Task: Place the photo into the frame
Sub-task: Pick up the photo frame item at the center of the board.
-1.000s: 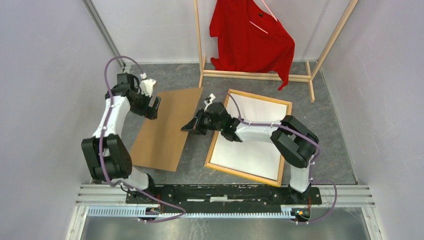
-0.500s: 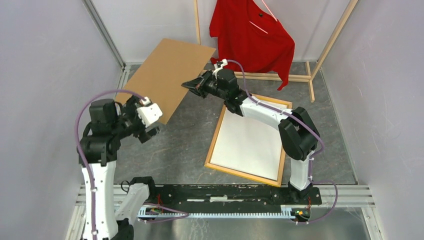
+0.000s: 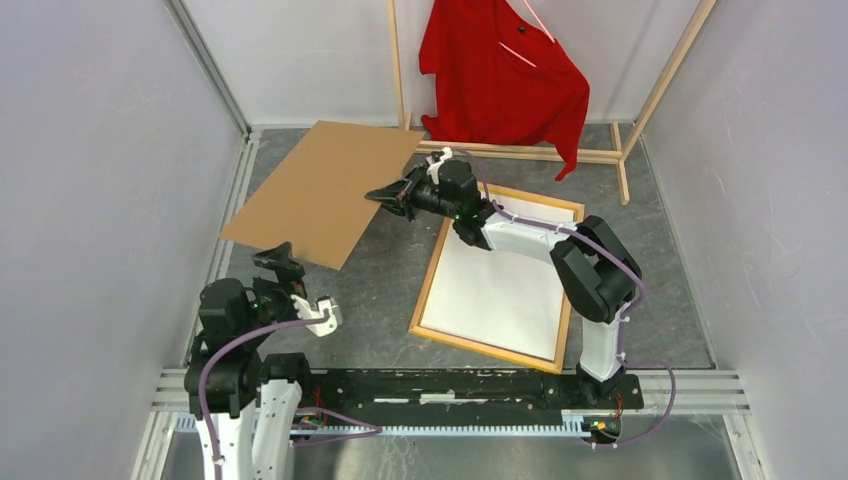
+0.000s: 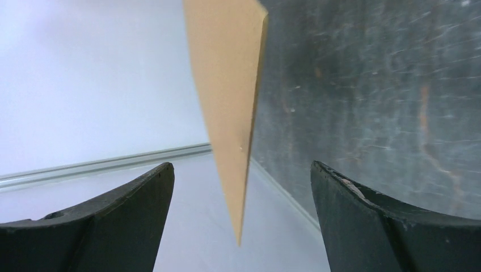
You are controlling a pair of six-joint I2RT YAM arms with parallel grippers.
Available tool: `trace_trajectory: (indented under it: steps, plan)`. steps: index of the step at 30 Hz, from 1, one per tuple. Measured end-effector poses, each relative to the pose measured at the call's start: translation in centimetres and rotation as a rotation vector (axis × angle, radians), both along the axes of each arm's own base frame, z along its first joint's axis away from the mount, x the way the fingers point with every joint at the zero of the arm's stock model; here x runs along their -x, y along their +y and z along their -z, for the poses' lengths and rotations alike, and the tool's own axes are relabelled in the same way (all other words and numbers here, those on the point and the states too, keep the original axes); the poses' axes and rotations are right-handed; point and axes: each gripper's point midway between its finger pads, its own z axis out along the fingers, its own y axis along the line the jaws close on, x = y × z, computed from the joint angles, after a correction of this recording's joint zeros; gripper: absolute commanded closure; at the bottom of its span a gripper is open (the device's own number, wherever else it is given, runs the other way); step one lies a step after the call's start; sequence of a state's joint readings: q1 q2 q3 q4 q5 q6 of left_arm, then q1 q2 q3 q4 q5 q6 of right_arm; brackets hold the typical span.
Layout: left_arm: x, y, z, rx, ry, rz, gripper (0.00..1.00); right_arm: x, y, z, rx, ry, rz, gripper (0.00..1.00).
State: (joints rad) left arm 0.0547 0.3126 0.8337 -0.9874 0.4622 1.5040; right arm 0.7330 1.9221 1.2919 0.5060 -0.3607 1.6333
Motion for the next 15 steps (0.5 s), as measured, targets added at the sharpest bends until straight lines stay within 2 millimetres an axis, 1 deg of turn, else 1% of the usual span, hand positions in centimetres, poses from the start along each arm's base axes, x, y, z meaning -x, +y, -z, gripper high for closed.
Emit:
trace_trajectory:
  steps: [3, 6, 9, 11, 13, 15]
  plan:
    - [-1.1, 0.2, 0.0, -0.052, -0.090, 0.012, 0.15, 1.1, -0.6, 0.3, -0.012, 0.019, -0.019, 1.00]
    - [-1.8, 0.4, 0.0, -0.092, -0.139, 0.021, 0.18, 2.5, -1.5, -0.2, -0.022, 0.021, -0.034, 1.00]
    - [-2.6, 0.4, -0.2, -0.099, -0.171, 0.022, 0.22, 4.0, -2.4, -1.7, -0.046, -0.001, -0.054, 1.00]
    - [-3.0, 0.4, -0.8, -0.099, -0.199, 0.021, 0.25, 4.9, -2.8, -2.9, -0.066, -0.023, -0.065, 1.00]
    - [-3.3, 0.4, -1.6, -0.089, -0.224, 0.019, 0.31, 5.7, -3.0, -4.0, -0.084, -0.044, -0.074, 1.00]
    - [-3.7, 0.3, -2.2, -0.078, -0.246, 0.020, 0.40, 6.7, -2.8, -5.1, -0.107, -0.068, -0.092, 1.00]
